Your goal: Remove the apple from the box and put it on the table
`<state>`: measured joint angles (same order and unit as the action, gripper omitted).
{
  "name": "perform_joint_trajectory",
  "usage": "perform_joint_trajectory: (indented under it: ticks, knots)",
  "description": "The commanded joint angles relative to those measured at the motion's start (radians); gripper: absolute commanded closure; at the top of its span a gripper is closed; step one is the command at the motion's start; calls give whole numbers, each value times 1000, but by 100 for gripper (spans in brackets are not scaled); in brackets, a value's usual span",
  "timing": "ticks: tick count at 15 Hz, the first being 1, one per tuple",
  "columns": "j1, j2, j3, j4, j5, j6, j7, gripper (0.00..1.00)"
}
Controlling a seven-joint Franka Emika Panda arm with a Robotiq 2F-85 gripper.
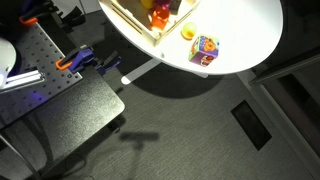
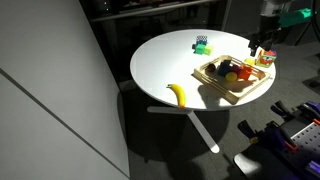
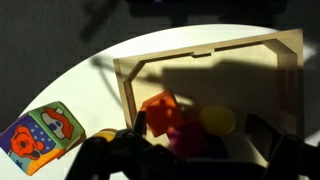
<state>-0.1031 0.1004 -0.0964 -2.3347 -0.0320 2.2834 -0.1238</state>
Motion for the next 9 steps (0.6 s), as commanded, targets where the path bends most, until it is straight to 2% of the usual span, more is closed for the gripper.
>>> perform_joint_trajectory:
  ticks: [1, 9]
  knots:
    - [3, -86, 2, -80, -17, 61, -11, 0]
    - [7, -69, 1, -69, 0, 40, 0, 0]
